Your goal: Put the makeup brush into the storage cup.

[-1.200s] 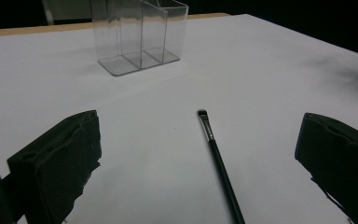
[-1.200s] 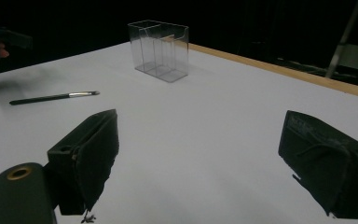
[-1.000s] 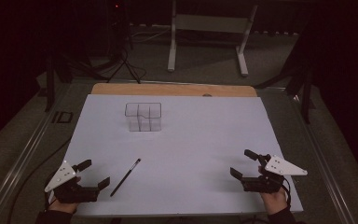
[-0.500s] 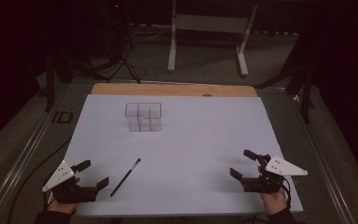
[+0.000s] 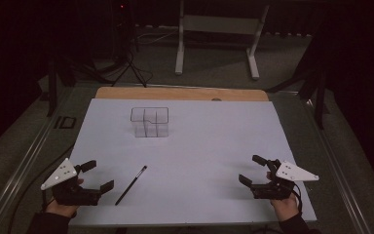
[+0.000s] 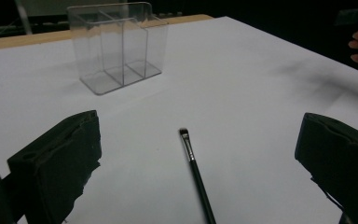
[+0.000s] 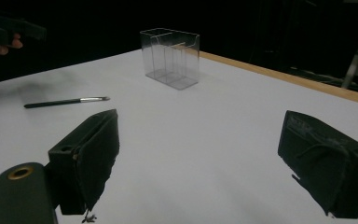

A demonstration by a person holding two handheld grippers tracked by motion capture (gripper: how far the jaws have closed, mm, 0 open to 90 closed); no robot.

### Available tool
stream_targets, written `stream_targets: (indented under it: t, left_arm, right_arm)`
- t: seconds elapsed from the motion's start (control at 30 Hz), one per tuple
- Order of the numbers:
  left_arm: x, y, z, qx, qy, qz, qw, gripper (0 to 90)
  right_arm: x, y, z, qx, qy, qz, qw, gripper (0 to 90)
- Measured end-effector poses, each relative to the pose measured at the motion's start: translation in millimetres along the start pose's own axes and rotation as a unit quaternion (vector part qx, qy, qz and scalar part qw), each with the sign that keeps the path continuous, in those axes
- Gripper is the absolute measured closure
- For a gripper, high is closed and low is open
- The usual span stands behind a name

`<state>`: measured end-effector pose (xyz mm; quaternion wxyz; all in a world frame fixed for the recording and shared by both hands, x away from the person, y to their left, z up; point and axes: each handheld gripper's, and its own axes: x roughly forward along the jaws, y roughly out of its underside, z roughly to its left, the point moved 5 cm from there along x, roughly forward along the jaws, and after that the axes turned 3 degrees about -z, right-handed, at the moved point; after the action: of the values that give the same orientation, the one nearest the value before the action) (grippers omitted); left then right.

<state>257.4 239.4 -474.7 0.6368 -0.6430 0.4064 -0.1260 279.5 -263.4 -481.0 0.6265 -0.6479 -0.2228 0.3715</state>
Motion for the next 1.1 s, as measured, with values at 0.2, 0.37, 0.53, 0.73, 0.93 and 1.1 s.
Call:
stream_targets:
  t: [0.2, 0.37, 0.53, 0.73, 0.93, 1.1]
  left_arm:
    - [2.4, -17.2, -2.5, -0.011, 0.014, 0.022, 0.9996, 1.3]
    - [7.1, -25.7, -7.1, -0.012, 0.017, 0.037, 0.9991, 1.4]
    - [13.4, -28.8, -11.3, -0.005, -0.004, 0.087, 0.9962, 1.3]
    - [23.3, -31.2, -13.4, 0.001, -0.004, 0.143, 0.9898, 1.4]
    - [35.6, -32.7, -18.7, -0.004, -0.007, 0.196, 0.9805, 3.6]
    - [44.6, -36.2, -21.5, -0.009, -0.019, 0.225, 0.9742, 5.0]
  right_arm:
    - [3.9, -0.5, 2.1, -0.003, -0.009, -0.006, 0.9999, 13.1]
    - [8.7, 0.2, 4.9, -0.009, -0.02, -0.004, 0.9998, 13.1]
    - [8.1, -0.2, 4.7, -0.009, -0.018, -0.005, 0.9998, 13.1]
    - [8.8, -0.8, 5.9, -0.014, -0.016, -0.002, 0.9998, 13.2]
    - [8.6, -1.6, 7.0, -0.015, -0.016, -0.001, 0.9998, 13.2]
    - [8.6, -2.1, 7.9, -0.017, -0.017, -0.001, 0.9997, 13.2]
